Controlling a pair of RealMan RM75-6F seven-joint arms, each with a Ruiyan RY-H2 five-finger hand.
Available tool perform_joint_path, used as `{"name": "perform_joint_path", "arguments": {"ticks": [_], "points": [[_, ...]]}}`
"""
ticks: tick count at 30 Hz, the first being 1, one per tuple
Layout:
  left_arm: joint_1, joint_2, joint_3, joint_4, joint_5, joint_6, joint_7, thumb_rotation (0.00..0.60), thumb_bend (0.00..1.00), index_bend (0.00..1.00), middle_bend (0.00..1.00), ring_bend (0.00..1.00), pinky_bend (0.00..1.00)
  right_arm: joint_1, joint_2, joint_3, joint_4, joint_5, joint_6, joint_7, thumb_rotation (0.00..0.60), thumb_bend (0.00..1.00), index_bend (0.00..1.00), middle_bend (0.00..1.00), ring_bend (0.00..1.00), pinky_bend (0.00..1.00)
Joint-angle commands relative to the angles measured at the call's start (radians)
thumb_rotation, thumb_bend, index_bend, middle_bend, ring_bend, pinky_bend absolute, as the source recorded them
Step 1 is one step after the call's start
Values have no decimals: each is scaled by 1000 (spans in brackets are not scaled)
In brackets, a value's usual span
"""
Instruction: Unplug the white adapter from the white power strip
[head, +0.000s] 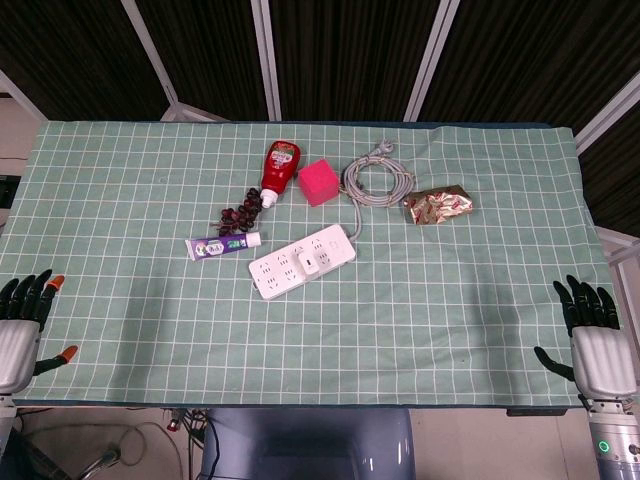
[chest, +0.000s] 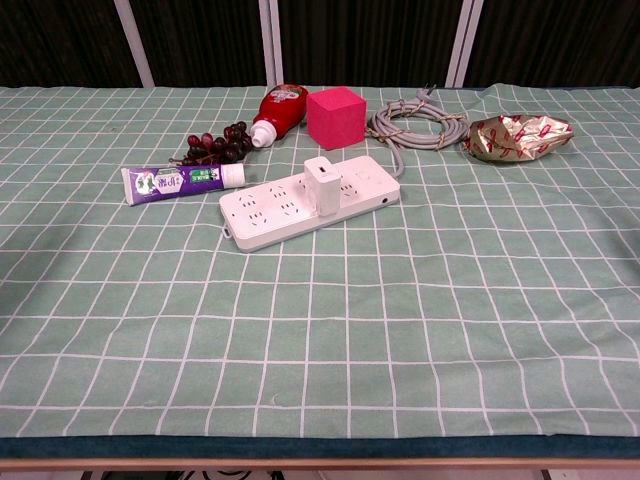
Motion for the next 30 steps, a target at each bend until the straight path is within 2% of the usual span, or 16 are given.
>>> {"name": "perform_joint_path", "arguments": {"ticks": [1, 14, 17, 20, 22, 26, 30], "points": [[0, 3, -4, -1, -3, 3, -3, 600, 0, 0, 0, 0, 10, 2, -3, -1, 0, -2, -2, -15, 600, 261, 0, 0, 0, 0], [-10, -9, 6, 9, -3, -28, 17, 600, 1, 0, 0, 0, 10, 10, -12, -13, -3, 2, -30, -56, 600, 261, 0, 0, 0, 0], [-10, -10, 10, 5, 4, -28, 21, 600, 38, 0, 0, 0, 11, 10, -10, -15, -6, -5, -28, -54, 600, 261, 0, 0, 0, 0], [-14, -12, 18, -8, 23, -29, 26, 600, 168, 0, 0, 0, 16, 10, -8, -20, -8, -11, -30, -52, 600, 261, 0, 0, 0, 0], [-21, -14, 20, -16, 31, -36, 29, 600, 288, 0, 0, 0, 40, 11, -7, -22, -8, -15, -32, -53, 600, 261, 0, 0, 0, 0], [-65, -15, 13, -52, 51, -88, 51, 600, 431, 0, 0, 0, 109, 17, -10, -24, -9, -17, -43, -63, 600, 261, 0, 0, 0, 0], [-145, -8, -14, -119, 61, -184, 110, 600, 526, 7, 0, 0, 111, 29, -13, -22, -16, -15, -59, -89, 600, 261, 0, 0, 0, 0]]}}
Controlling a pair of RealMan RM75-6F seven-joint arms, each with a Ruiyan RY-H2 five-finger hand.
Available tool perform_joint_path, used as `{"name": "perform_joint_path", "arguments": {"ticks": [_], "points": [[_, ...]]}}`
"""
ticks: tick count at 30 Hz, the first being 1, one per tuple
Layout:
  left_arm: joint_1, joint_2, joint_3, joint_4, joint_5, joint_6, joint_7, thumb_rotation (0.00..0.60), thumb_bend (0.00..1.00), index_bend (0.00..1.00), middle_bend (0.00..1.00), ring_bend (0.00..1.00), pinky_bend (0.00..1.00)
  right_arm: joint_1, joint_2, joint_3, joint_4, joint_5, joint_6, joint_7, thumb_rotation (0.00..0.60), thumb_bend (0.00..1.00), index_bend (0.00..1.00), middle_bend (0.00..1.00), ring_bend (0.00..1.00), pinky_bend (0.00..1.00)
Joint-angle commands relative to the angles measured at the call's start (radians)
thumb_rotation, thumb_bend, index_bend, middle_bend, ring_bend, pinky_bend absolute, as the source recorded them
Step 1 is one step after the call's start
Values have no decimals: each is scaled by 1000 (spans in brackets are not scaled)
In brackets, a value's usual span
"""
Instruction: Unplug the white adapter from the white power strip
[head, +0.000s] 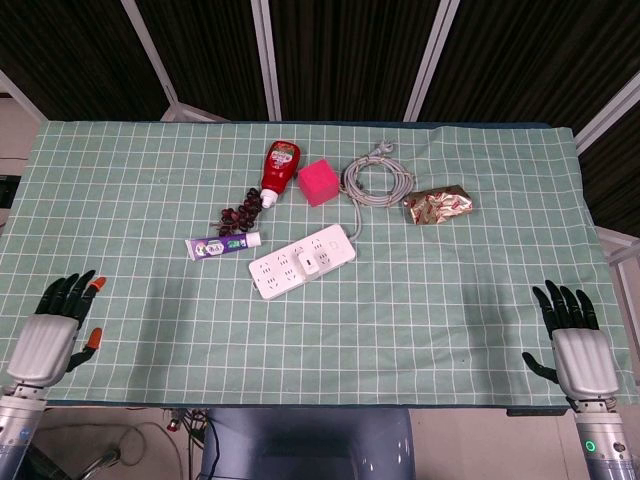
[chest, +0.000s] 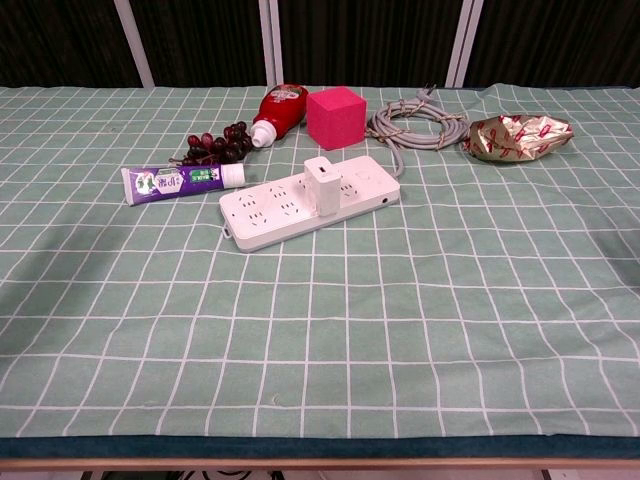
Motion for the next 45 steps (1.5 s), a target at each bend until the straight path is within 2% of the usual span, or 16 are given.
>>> {"name": "perform_joint_path", "arguments": {"ticks": [1, 4, 11, 21, 25, 31, 45], "points": [[-77, 6, -29, -69, 8, -90, 60, 600, 553, 11, 0, 0, 111, 9, -2, 2, -9, 1, -11, -19, 600, 261, 0, 0, 0, 0], [-128, 2, -48, -110, 1, -154, 98, 600, 600, 25, 0, 0, 111, 18, 1, 7, -27, 1, -19, -34, 600, 261, 0, 0, 0, 0], [-284, -40, -113, -160, -72, -354, 233, 600, 613, 61, 21, 18, 136, 50, 42, 27, -108, 34, -68, -97, 600, 260, 0, 0, 0, 0], [-455, -149, -172, -114, -221, -533, 396, 600, 613, 140, 100, 49, 166, 81, 90, 65, -190, 92, -98, -160, 600, 260, 0, 0, 0, 0], [-499, -197, -175, -83, -294, -561, 448, 600, 613, 195, 135, 64, 182, 91, 106, 74, -209, 116, -111, -174, 600, 261, 0, 0, 0, 0], [-535, -247, -164, -38, -365, -577, 479, 600, 613, 200, 141, 74, 186, 112, 111, 82, -220, 143, -136, -203, 600, 260, 0, 0, 0, 0], [-586, -335, -134, 73, -448, -579, 473, 600, 610, 201, 142, 74, 195, 212, 82, 113, -278, 204, -225, -332, 600, 261, 0, 0, 0, 0]]}}
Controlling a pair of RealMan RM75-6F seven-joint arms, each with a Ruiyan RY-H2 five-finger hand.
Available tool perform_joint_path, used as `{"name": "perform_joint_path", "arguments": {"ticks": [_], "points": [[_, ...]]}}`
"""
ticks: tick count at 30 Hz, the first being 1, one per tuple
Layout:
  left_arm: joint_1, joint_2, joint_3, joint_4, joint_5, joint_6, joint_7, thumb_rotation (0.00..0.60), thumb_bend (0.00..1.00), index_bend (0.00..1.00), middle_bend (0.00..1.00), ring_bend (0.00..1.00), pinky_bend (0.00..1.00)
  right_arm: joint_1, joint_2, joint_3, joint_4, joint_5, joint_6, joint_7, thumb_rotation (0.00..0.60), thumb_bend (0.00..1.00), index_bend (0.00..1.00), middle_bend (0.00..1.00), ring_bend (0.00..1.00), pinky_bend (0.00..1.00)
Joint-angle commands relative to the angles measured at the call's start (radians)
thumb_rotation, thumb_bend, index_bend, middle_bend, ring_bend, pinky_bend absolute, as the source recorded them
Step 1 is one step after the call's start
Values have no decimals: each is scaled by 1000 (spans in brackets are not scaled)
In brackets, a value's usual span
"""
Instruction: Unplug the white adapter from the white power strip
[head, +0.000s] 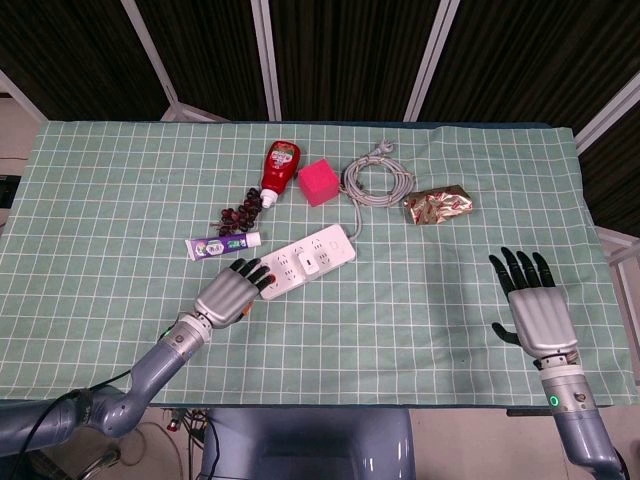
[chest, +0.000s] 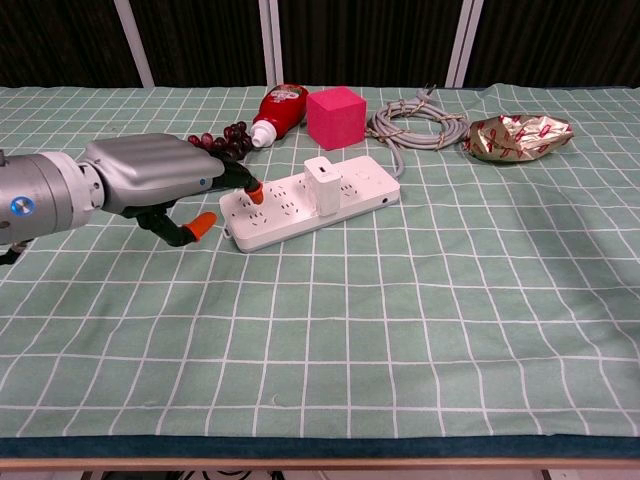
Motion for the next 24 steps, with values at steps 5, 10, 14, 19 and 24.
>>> {"name": "perform_joint_path", "arguments": {"ticks": [5, 10, 14, 19, 24], "points": [[-15, -48, 15, 54, -4, 9, -33, 600, 609, 205, 140, 74, 210, 69, -34, 25, -30, 62, -55, -90, 600, 260, 0, 0, 0, 0], [-28, -75, 20, 90, -6, 6, -59, 600, 608, 220, 149, 74, 211, 114, -63, 42, -47, 124, -85, -145, 600, 261, 0, 0, 0, 9], [-37, -85, 28, 114, -7, -1, -77, 600, 608, 255, 168, 74, 211, 151, -88, 52, -55, 161, -93, -197, 600, 260, 0, 0, 0, 23], [-43, -91, 42, 132, -6, -8, -93, 600, 608, 258, 171, 75, 211, 202, -112, 55, -44, 174, -123, -248, 600, 261, 0, 3, 0, 43], [-44, -99, 56, 149, -1, -6, -109, 600, 606, 255, 169, 75, 211, 262, -137, 45, -15, 143, -180, -273, 600, 261, 6, 48, 37, 89]]}}
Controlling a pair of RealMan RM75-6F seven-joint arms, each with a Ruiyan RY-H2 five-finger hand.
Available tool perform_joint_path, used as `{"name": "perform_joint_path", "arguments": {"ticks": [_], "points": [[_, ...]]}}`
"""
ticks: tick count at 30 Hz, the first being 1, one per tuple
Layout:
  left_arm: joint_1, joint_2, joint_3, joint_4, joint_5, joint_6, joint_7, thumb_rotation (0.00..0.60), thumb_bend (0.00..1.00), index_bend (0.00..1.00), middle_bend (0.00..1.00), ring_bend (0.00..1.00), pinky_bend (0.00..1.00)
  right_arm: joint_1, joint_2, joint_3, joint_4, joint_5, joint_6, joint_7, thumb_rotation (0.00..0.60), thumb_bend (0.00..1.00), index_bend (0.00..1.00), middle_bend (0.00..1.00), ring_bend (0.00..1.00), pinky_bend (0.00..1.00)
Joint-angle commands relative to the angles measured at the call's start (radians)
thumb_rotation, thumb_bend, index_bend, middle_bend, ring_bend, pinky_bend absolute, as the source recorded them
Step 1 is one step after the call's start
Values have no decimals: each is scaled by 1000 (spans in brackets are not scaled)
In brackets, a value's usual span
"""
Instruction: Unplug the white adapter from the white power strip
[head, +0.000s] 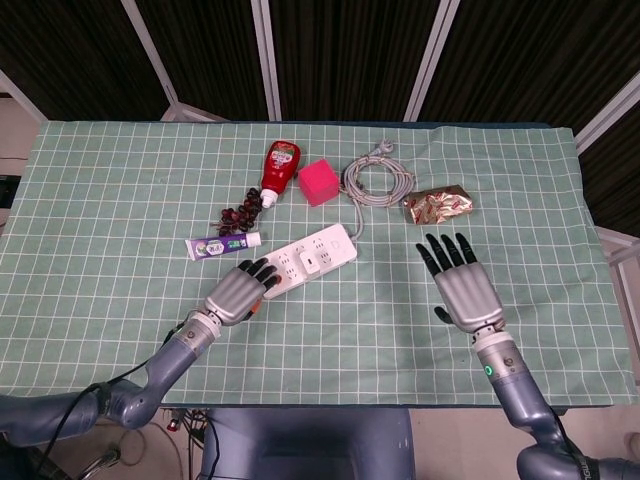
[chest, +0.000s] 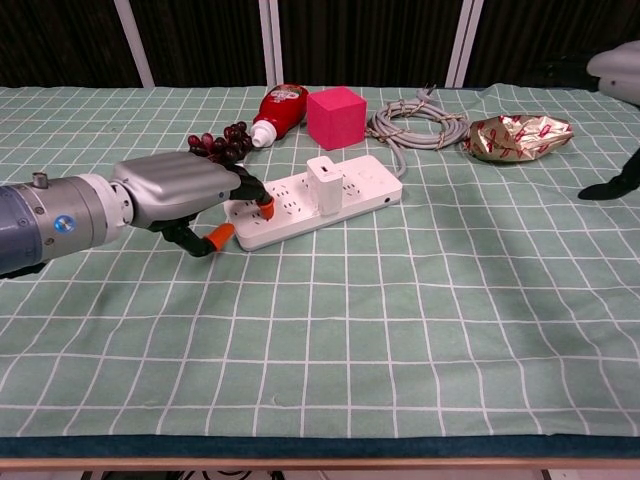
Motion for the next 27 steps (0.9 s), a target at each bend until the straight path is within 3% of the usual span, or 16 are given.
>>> {"name": "perform_joint_path", "arguments": {"ticks": [1, 14, 27], "points": [[-1, -5, 8, 10, 4, 1, -6, 600, 606, 255, 169, 75, 211, 41, -24, -8, 25, -30, -38, -15, 600, 261, 12, 61, 53, 106], [-14, -37, 31, 35, 22, 2, -31, 600, 605, 254, 168, 75, 211, 198, -177, -3, 194, -109, -151, -6, 600, 260, 158, 170, 169, 207], [-23, -32, 39, 36, 28, 8, -46, 600, 605, 254, 168, 75, 212, 324, -327, 46, 336, 6, -221, -15, 600, 261, 182, 191, 188, 227]]}}
